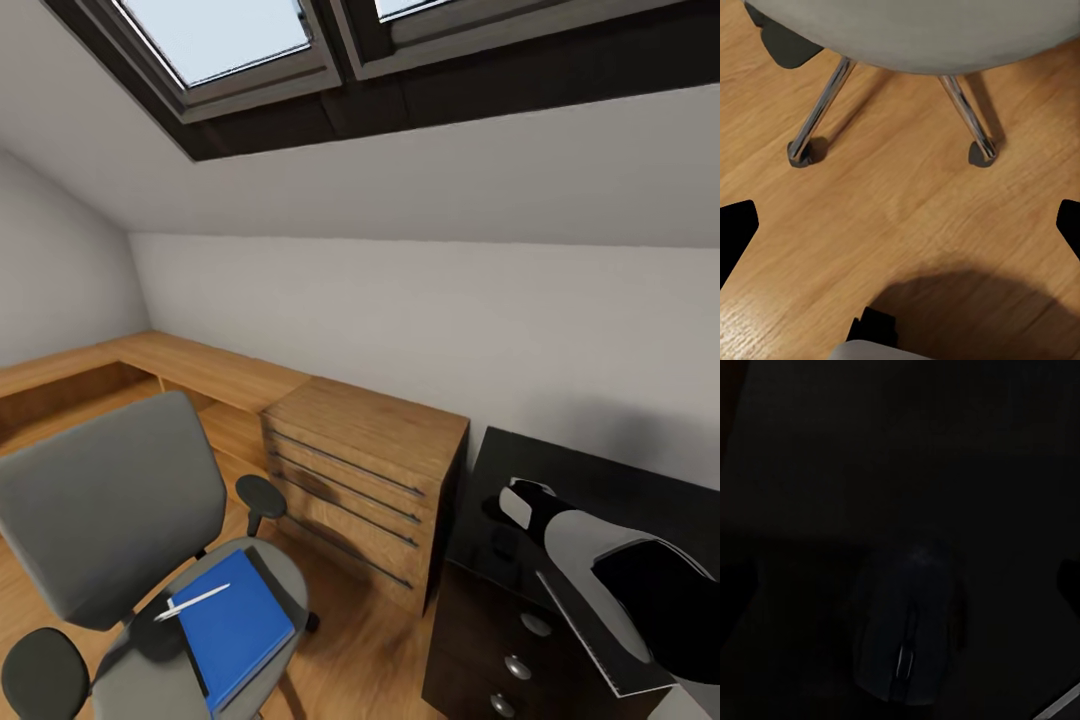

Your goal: In the bedroom, organize the workspace by keeping the computer under the desk, ensuring the monitor is on the desk, placing the keyboard on the desk next to the monitor, placing the mouse on the desk next to the keyboard, moving the folder from the swivel chair onto the desk next to the mouse, stacking the notebook on top of the folder with the pen on top of the notebook, and positioning the swivel chair next to the desk.

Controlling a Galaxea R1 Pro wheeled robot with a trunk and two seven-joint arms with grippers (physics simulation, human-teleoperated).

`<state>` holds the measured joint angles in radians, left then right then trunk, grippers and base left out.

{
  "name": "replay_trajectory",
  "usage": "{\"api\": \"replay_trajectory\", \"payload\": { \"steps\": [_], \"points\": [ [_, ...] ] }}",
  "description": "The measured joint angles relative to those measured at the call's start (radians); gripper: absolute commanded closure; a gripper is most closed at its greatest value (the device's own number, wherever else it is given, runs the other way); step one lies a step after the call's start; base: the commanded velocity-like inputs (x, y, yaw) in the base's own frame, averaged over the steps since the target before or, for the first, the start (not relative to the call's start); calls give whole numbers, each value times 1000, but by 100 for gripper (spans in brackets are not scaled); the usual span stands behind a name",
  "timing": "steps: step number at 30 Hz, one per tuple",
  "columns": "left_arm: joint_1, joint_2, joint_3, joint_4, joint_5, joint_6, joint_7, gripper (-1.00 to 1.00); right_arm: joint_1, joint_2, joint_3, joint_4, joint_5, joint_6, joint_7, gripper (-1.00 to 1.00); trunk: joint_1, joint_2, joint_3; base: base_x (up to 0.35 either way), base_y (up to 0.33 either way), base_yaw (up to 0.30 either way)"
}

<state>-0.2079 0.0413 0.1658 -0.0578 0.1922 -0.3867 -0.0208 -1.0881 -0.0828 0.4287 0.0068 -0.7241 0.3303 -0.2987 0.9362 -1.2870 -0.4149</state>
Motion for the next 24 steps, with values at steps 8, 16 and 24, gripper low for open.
{"api": "replay_trajectory", "payload": {
  "steps": [8, 16, 24],
  "points": [
    [0, 0, 0, 0, 0, 0, 0, -100, 1, -7, 0, 0, -1, 0, 0, -100, 4, -7, -3, 0, 0, 0],
    [0, 0, 0, 0, 0, 0, 0, -100, 6, -15, -1, 1, -28, 0, 12, -100, 4, -7, -3, 0, 0, 0],
    [0, 0, 0, 0, 0, 0, 0, -100, 10, -29, 0, 1, -64, 0, 60, -100, 4, -7, -3, 0, 0, 0]
  ]
}}
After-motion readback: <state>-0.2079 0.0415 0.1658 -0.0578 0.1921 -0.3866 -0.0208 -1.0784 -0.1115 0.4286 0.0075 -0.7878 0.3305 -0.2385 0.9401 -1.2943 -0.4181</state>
